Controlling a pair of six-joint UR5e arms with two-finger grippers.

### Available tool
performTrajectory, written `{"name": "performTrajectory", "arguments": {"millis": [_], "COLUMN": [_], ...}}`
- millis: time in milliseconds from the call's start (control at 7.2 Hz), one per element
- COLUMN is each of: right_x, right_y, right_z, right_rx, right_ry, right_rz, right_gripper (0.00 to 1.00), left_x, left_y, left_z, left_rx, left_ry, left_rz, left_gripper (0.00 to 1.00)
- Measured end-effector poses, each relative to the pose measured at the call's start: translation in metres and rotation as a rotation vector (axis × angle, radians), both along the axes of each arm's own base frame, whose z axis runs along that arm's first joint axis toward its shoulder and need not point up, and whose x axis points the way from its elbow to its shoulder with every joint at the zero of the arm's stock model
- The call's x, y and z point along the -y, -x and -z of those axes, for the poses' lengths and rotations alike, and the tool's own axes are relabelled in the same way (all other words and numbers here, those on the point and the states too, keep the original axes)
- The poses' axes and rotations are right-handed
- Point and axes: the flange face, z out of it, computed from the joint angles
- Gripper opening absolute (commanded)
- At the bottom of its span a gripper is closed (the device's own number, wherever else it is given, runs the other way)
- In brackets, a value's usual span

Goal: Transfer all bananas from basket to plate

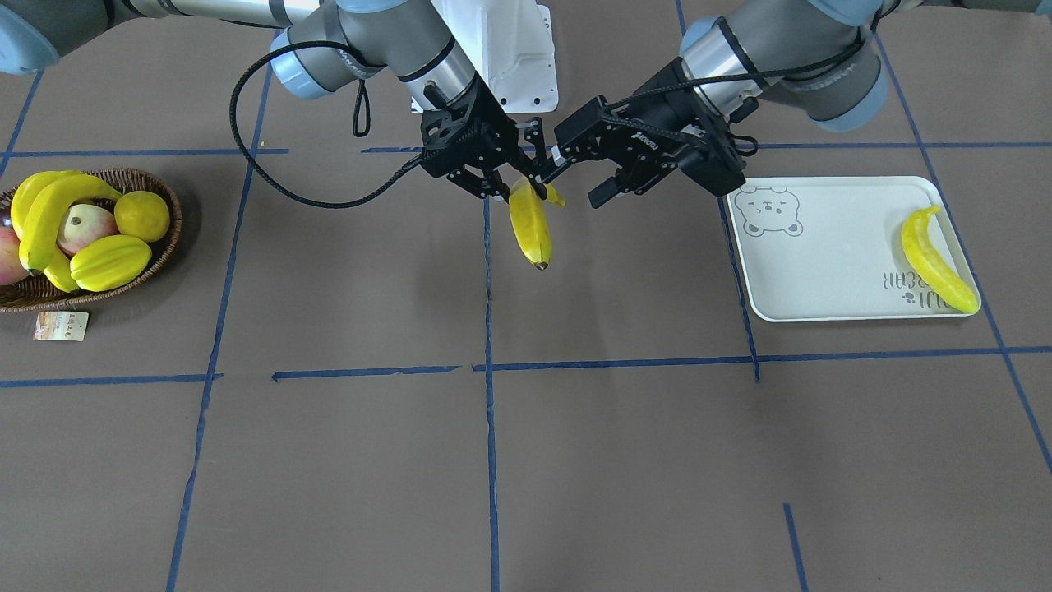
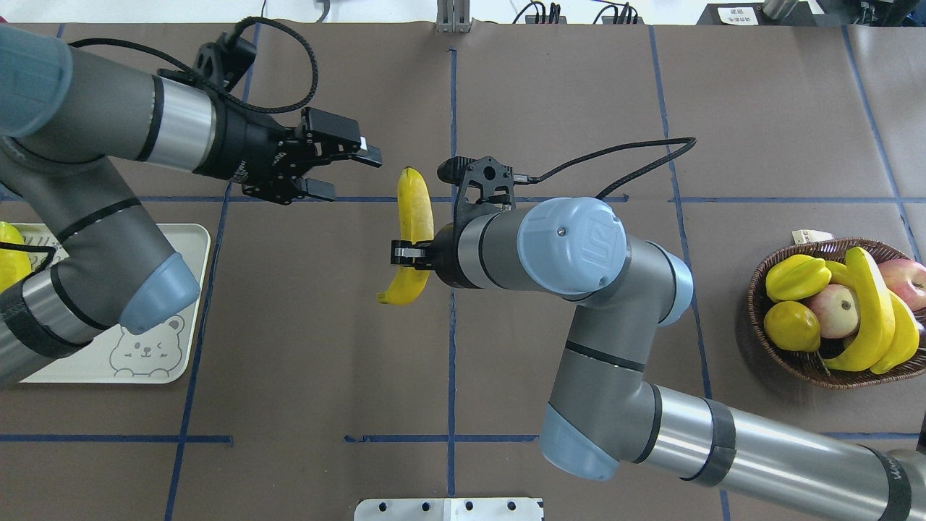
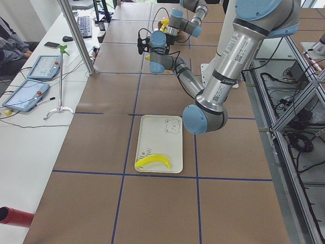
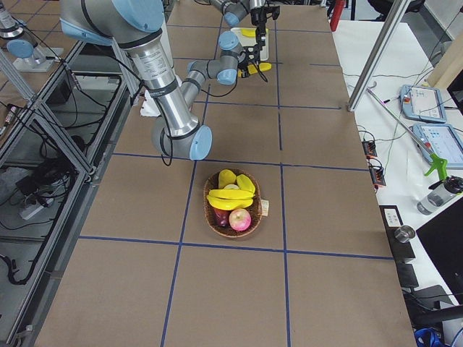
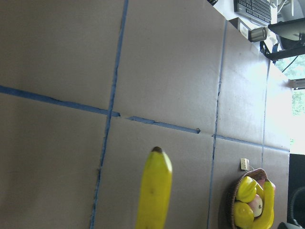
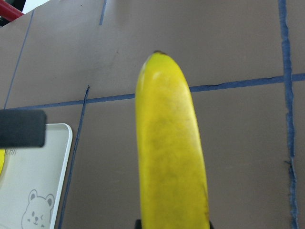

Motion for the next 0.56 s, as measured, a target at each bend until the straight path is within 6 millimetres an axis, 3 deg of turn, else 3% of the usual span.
{"name": "performTrajectory", "arguments": {"millis": [278,556], "right_x": [-0.008,-0.015], "right_y": [-0.004,-0.013], "right_z": [0.010,0.021], "right_rx": [0.040,0.069], "right_ry": [-0.009,-0.017], "right_rz": [0.001,0.005], "right_gripper": [0.04,0.04], "left_x": [-0.005,-0.001], "left_y": [-0.019,-0.028], "left_z": [-0.005,-0.017], "left_rx": [0.018,0.047], "left_ry": [-0.021,-0.026], "left_rz": [0.011,0.011], "left_gripper": [0.75,0.74]}}
